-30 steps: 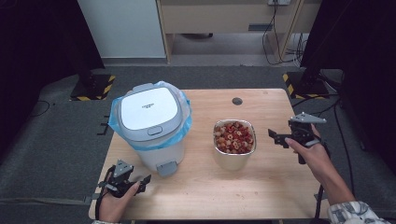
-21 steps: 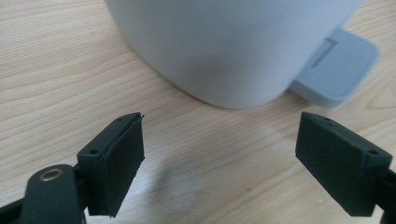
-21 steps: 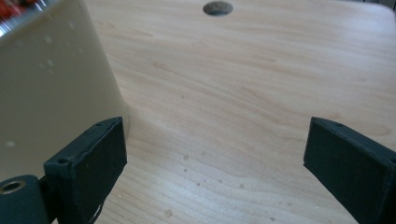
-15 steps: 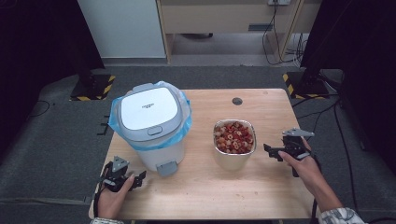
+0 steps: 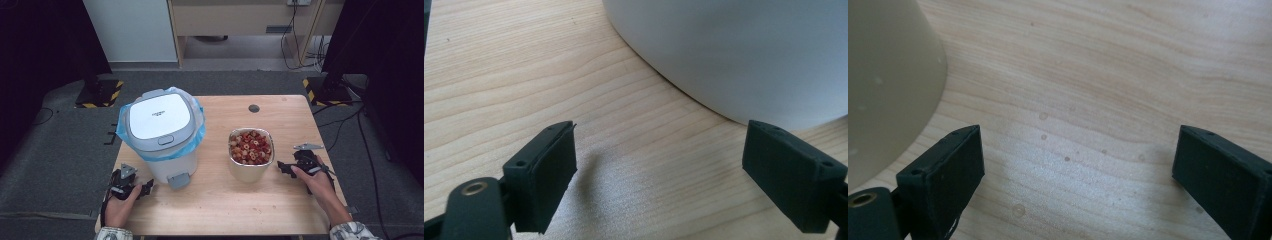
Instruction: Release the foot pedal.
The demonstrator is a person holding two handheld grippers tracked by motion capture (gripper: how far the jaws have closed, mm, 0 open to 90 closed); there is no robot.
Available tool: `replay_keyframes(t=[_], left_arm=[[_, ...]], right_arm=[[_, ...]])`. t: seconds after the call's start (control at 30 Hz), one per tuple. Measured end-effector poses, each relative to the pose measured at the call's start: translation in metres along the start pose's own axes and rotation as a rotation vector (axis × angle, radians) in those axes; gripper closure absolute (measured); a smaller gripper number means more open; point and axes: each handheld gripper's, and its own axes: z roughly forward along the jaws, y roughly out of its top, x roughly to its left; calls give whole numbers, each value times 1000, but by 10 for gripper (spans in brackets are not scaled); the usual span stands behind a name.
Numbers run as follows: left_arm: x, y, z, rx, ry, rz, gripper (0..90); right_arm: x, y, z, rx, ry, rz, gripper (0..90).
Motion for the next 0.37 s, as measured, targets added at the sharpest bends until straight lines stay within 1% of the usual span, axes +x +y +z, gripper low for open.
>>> replay_keyframes(t=[0.07, 0.13, 0.17, 0.2, 0.27, 0.37], left_arm=[[0, 0, 2, 6, -3, 1, 123], [0, -1, 5, 26, -8, 12, 116], [-1, -1, 6, 32, -10, 14, 112], [-1, -1, 7, 33, -14, 11, 109], [-1, -2, 8, 27, -14, 6, 90], [-2, -3, 8, 18, -19, 8, 74]], right_arm=[[1, -2, 1, -12, -8, -13, 59], [2, -3, 2, -13, -15, -22, 58], [3, -3, 2, -11, -24, -35, 54], [4, -4, 2, -12, -21, -47, 44], [5, -6, 3, -32, -19, -51, 42], [6, -7, 3, -32, -20, -50, 42]])
